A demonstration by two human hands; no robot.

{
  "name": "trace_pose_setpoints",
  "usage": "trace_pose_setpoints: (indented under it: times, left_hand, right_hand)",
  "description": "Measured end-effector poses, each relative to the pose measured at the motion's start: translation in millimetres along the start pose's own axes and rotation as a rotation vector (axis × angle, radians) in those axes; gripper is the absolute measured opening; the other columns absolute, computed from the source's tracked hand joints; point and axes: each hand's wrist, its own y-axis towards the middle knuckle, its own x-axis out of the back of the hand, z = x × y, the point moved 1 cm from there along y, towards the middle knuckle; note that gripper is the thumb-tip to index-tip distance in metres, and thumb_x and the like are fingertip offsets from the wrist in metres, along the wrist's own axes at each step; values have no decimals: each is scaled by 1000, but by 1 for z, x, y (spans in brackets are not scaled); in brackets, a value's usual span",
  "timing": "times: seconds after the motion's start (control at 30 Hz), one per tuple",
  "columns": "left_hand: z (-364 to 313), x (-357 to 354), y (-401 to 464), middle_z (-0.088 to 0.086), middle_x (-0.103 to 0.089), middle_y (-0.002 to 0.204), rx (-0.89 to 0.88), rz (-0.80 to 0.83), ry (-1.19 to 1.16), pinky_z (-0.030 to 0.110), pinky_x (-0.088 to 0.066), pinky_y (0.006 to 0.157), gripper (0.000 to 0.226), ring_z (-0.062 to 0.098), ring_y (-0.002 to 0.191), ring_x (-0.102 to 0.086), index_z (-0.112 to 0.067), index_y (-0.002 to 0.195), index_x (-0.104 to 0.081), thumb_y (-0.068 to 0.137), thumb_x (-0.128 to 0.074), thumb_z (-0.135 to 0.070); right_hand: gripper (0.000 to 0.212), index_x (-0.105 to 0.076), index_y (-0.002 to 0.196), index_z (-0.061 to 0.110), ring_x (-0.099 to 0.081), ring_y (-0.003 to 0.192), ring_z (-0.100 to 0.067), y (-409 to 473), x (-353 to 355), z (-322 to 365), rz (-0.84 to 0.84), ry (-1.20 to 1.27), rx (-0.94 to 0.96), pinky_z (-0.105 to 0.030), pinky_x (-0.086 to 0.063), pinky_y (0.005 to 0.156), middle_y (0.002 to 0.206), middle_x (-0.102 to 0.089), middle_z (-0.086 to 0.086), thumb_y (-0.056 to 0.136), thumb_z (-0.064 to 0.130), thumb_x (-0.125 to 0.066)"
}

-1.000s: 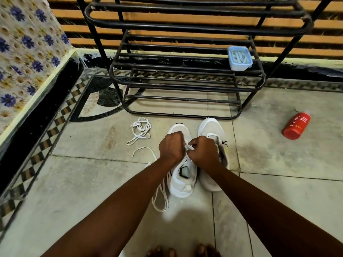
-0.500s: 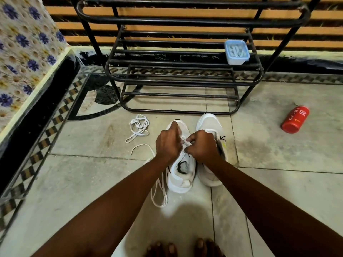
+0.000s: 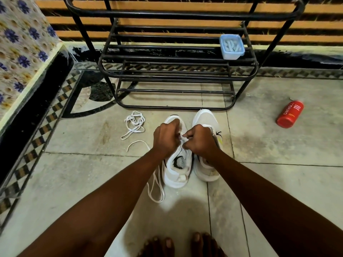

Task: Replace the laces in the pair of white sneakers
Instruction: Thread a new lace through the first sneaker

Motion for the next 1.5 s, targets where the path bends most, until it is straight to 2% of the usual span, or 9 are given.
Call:
trace_pose_setpoints:
  times: [0.23,0.4,0.63,0.8,0.97,1.07,1.2,1.33,1.5]
  left_hand:
    - [12,-11,-5,-13,-64,68,110,-35,-211,34,-52,64,42,25,73,-67,-26,59,-37,70,-67,1]
    - [15,-10,-6,-13,-65,61,100,5,-238,33,-50,63,30,17,67,-64,-21,62,-43,65,-55,6]
    - [5,-17,1,-7,-68,69,285,-80,-249,31,-45,59,23,24,70,-62,-19,66,-46,68,-65,-6]
    - [1,-25,-3,-4,-72,72,430,-143,-395,35,-52,66,21,29,73,-66,-17,62,-42,71,-55,-4]
    - [3,-26,-1,-4,-72,69,458,-207,-419,37,-54,70,29,29,72,-67,-19,62,-40,73,-61,-3]
    - [3,-24,-4,-7,-71,66,403,-221,-419,35,-55,70,29,20,69,-68,-19,63,-42,74,-59,1]
    - [12,-27,-7,-11,-70,65,367,-207,-465,35,-57,72,29,8,68,-68,-19,67,-47,75,-67,0]
    - [20,-29,-9,-15,-71,73,278,-180,-573,35,-58,75,29,5,73,-72,-23,85,-50,79,-67,-1]
    - [22,-28,-11,-3,-75,78,285,-110,-694,28,-52,65,27,8,70,-68,-20,93,-51,77,-58,1]
  right_hand:
    - [34,-80,97,12,-66,82,-11,-5,-1,0,-17,14,27,-25,-46,81,77,-67,10,63,13,-84]
    - [37,-79,103,13,-69,97,-18,-5,-3,2,-3,16,11,-26,-53,86,99,-77,-1,66,8,-81]
    - [34,-79,96,12,-70,90,-17,-4,-4,-2,-23,78,-34,-22,-47,73,86,-74,3,62,8,-84]
    - [32,-78,100,10,-69,98,-20,-5,-7,2,-42,51,-6,-33,-54,90,97,-76,-2,69,15,-83]
    - [32,-78,97,12,-68,98,-22,-4,-8,1,-21,51,-35,-36,-56,88,92,-75,1,65,11,-82]
    - [22,-77,84,19,-70,90,-20,-4,-6,3,-16,46,-37,-31,-57,79,74,-68,12,62,20,-81]
    - [30,-72,97,22,-71,85,-20,0,0,6,2,163,-99,-34,-58,84,85,-74,-1,73,40,-70]
    - [29,-64,105,14,-75,69,-37,16,12,5,102,326,-127,-52,-63,67,80,-72,-23,80,9,-50]
    - [22,-70,87,7,-73,80,-34,31,14,17,183,-15,44,-40,-62,76,78,-72,-16,87,-2,-50]
